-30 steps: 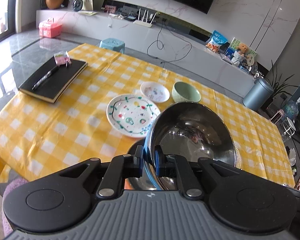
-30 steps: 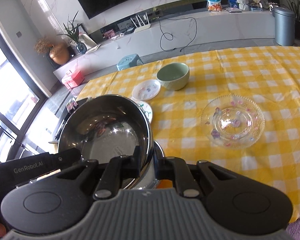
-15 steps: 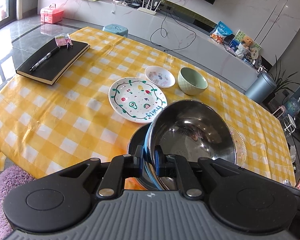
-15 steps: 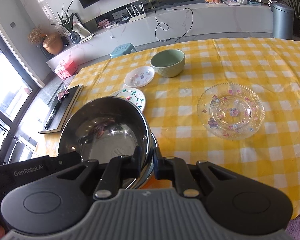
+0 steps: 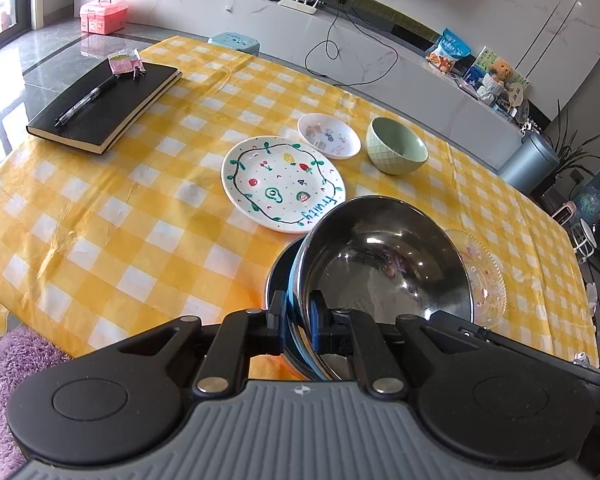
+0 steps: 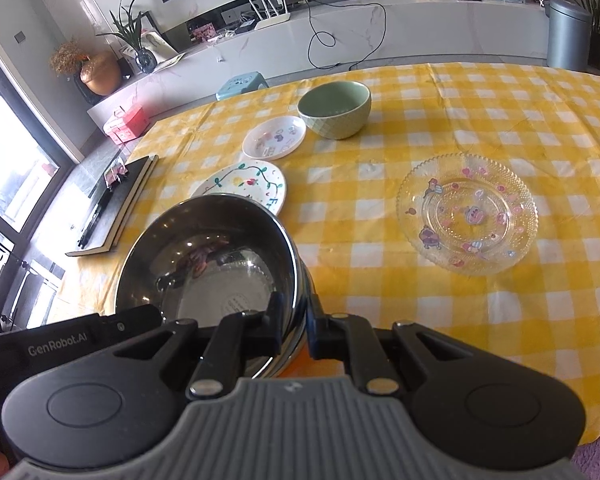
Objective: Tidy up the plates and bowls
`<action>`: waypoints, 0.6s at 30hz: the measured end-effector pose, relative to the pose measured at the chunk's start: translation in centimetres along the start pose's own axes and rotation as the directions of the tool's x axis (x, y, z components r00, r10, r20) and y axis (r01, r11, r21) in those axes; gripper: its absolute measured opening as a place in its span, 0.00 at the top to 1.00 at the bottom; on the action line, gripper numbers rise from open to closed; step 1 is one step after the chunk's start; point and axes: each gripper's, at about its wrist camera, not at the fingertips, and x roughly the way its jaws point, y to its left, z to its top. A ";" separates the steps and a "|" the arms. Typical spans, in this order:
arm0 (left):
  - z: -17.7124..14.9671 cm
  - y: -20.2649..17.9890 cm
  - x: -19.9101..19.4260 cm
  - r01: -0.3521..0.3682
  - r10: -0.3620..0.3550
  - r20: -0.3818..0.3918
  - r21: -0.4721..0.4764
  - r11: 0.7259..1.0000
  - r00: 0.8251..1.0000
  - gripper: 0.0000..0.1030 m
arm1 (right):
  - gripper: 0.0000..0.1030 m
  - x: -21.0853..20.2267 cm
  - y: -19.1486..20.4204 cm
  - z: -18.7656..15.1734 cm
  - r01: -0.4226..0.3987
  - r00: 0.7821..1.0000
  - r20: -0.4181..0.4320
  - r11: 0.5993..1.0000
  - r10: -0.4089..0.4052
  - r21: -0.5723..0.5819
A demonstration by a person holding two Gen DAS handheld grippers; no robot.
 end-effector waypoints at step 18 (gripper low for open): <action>0.1 -0.6 1.2 -0.063 0.065 -0.030 0.065 0.996 0.997 0.84 | 0.90 1.8 0.4 0.1 0.019 1.000 -0.020 1.000 -0.020 -0.022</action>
